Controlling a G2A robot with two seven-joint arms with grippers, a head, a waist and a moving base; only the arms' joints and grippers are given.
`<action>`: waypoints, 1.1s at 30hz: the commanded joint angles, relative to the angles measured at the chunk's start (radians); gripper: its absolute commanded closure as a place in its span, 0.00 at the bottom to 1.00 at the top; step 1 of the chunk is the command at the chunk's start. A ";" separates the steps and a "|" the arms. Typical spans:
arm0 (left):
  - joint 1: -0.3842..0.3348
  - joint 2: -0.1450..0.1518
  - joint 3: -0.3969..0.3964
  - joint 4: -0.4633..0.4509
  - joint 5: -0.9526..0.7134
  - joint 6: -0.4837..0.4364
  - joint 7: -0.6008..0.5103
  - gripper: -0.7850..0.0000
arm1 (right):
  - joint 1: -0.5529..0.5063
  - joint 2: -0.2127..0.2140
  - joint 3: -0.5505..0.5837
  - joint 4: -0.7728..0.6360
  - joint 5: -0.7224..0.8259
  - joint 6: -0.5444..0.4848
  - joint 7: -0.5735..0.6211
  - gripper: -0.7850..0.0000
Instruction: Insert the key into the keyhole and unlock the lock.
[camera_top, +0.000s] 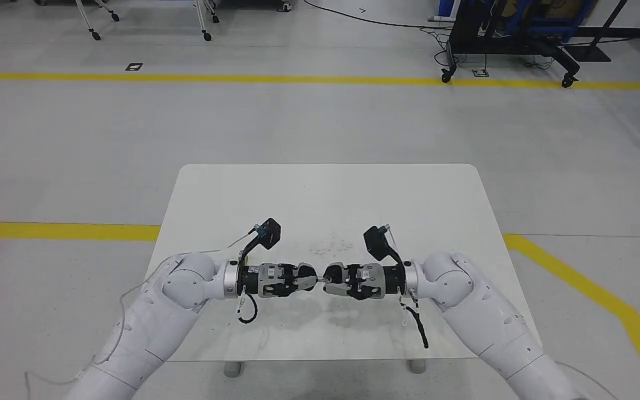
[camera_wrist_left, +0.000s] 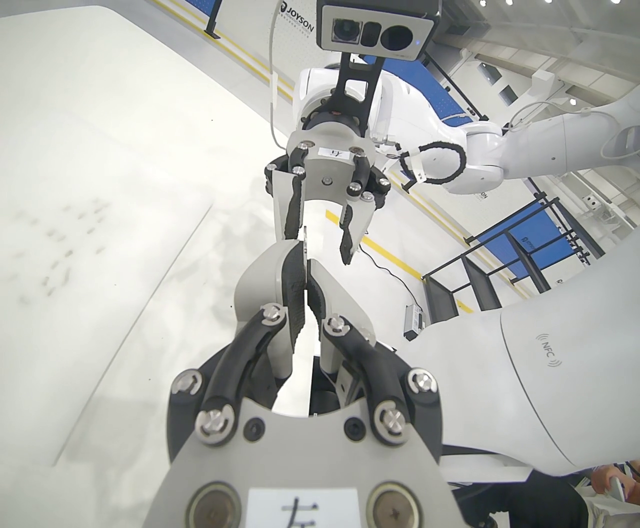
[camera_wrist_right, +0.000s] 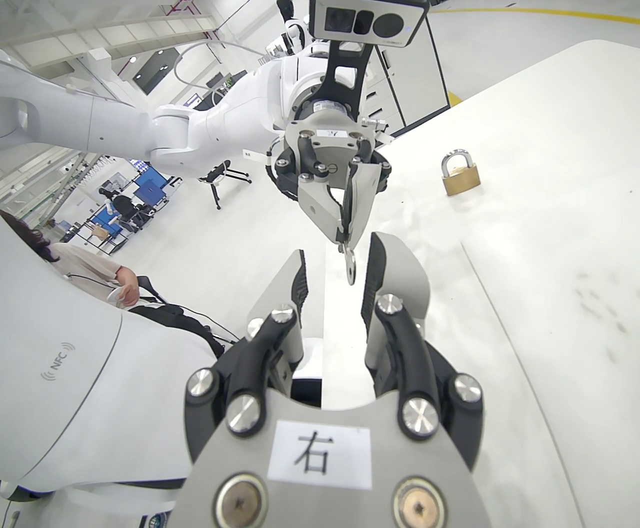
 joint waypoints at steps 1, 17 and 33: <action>0.001 0.000 0.002 -0.001 0.003 -0.002 0.008 1.00 | 0.004 0.002 -0.006 0.003 0.001 0.000 0.000 0.75; -0.002 0.007 0.002 -0.002 0.002 -0.042 0.055 0.00 | 0.012 0.019 -0.031 -0.005 -0.005 0.000 -0.047 1.00; 0.017 0.014 -0.049 0.009 -0.008 -0.070 0.155 0.00 | -0.104 0.076 0.120 -0.130 -0.001 0.000 -0.204 1.00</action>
